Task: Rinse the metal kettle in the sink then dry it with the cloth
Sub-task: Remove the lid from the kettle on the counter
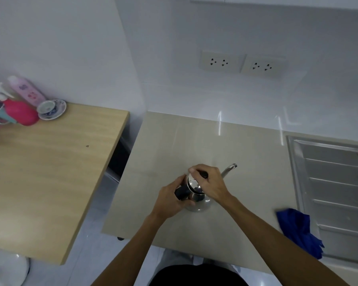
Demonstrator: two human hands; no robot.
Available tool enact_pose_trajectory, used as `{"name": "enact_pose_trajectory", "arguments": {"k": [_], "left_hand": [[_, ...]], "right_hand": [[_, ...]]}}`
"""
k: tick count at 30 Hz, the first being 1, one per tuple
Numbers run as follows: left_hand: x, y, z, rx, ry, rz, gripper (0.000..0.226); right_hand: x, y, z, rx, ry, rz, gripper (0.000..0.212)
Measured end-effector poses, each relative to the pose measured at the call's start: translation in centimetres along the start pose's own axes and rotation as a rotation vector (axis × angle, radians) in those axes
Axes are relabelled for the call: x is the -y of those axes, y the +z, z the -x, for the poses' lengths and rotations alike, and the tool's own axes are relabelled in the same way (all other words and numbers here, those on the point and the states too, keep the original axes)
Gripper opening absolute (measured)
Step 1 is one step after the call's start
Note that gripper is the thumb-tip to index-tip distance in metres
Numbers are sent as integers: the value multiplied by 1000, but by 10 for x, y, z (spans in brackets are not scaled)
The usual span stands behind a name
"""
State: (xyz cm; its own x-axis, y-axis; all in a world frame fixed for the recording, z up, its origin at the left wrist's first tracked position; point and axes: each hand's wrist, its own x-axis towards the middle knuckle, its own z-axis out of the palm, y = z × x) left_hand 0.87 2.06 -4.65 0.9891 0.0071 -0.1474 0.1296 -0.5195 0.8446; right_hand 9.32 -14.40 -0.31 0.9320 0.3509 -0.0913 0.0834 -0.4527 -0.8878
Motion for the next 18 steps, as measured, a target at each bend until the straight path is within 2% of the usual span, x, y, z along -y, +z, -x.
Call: {"name": "enact_pose_trajectory", "arguments": {"k": [5, 10, 16, 18], "left_hand": [[-1, 1, 0, -11, -7, 1, 95], [-8, -1, 3, -27, 0, 3, 87], [-8, 4, 8, -44, 6, 13, 83], [-11, 3, 11, -60, 6, 5, 84]], "right_hand": [[2, -2, 1, 28, -28, 22, 25], [7, -14, 2, 107, -49, 34, 31], [-1, -46, 24, -48, -179, 13, 24], [-16, -58, 35, -111, -172, 39, 26]]}}
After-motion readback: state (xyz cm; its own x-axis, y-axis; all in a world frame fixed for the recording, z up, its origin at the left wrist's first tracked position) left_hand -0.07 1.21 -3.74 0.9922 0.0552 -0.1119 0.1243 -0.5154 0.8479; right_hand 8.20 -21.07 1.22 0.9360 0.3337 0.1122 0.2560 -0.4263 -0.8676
